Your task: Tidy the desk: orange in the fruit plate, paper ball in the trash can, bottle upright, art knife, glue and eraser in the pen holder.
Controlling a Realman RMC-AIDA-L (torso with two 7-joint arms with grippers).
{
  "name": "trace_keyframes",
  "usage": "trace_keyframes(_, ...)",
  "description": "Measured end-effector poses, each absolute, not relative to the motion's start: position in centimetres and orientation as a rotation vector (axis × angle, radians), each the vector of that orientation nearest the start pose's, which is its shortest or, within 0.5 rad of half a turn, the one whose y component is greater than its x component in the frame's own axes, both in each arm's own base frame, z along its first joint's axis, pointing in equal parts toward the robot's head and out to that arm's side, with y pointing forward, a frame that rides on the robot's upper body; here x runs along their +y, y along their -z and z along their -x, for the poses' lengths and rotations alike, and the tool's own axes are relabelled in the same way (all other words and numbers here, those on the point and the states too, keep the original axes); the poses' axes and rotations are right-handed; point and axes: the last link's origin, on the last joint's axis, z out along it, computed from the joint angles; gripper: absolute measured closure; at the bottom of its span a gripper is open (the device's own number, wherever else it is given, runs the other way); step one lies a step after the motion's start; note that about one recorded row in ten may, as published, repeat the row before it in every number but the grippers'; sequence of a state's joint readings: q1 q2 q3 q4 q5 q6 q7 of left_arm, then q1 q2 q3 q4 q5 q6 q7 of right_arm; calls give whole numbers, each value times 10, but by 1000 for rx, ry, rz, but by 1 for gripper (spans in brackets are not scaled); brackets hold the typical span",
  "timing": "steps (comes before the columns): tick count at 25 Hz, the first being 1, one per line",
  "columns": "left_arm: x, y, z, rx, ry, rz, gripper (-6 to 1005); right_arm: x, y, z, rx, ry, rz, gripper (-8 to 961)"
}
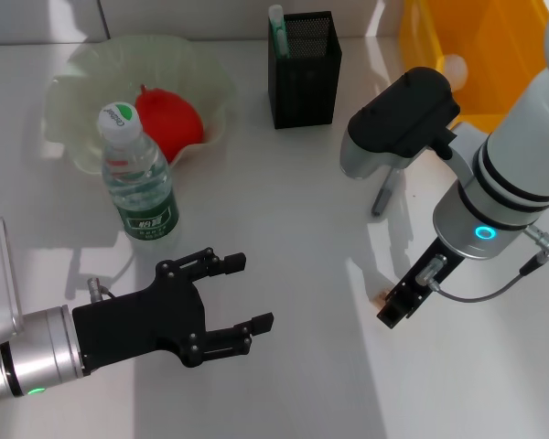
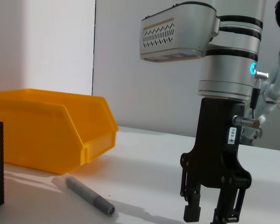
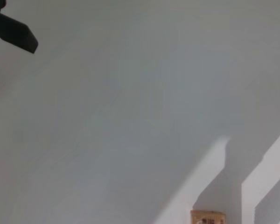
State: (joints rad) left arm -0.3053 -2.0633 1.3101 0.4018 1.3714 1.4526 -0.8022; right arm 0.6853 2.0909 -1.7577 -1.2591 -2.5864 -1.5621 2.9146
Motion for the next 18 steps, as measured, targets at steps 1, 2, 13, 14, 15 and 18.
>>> trace_keyframes(1,245,67,290,-322,835,2712,199,320,68,-161,1018,812,2575,471)
trace_keyframes(2,245,67,290,-322,835,2712,199,320,69,-161,1016,815,2576,474)
trace_keyframes(13,245,67,289,-321,836,2713,199,319,71,-162,1008,834,2577,545)
trace_keyframes(14,245,67,289,-321,836,2713,199,319,71,-162,1008,834,2577,564)
trace_keyframes(15,245,67,289,-322,836,2713,199,319,71,-162,1006,834,2577,582)
trace_keyframes(18,245,67,290,-322,835,2712,199,320,70,-163,1004,837,2577,636)
